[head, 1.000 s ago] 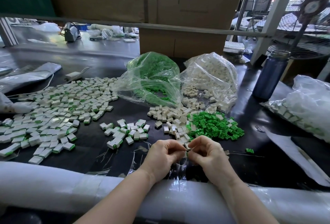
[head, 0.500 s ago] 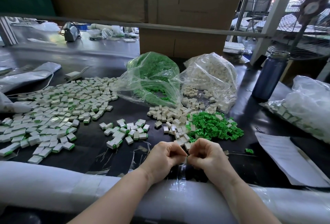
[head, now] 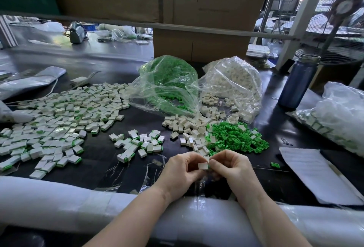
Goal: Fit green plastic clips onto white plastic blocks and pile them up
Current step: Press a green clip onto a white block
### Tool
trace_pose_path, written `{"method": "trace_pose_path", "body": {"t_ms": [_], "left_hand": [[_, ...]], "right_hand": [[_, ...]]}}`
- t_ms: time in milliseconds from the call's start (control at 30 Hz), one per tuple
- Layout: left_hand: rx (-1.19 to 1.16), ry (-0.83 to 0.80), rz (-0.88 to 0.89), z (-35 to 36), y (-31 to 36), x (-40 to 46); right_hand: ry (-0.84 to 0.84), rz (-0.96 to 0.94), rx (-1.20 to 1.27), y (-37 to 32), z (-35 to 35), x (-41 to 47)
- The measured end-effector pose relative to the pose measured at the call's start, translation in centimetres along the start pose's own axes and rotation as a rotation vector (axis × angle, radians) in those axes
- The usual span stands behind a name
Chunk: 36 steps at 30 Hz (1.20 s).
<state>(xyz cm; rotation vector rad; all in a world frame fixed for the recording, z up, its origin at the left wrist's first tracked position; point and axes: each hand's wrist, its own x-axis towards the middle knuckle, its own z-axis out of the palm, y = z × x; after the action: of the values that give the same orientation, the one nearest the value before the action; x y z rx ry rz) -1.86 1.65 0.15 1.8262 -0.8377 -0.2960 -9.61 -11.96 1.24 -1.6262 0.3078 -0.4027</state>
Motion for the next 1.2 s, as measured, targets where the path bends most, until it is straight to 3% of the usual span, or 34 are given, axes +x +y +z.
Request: {"method": "trace_pose_path", "body": {"t_ms": [200, 667, 1200], "left_hand": [[-0.054, 0.041, -0.033, 0.05, -0.05, 0.18], [0.050, -0.030, -0.042, -0.12, -0.28, 0.20], [0.199, -0.043, 0.066, -0.13, 0.10, 0.08]], "right_hand": [[0.003, 0.010, 0.035, -0.02, -0.08, -0.28], [-0.076, 0.042, -0.165, -0.27, 0.35, -0.38], [-0.070, 0.063, -0.195, -0.21, 0.34, -0.26]]}}
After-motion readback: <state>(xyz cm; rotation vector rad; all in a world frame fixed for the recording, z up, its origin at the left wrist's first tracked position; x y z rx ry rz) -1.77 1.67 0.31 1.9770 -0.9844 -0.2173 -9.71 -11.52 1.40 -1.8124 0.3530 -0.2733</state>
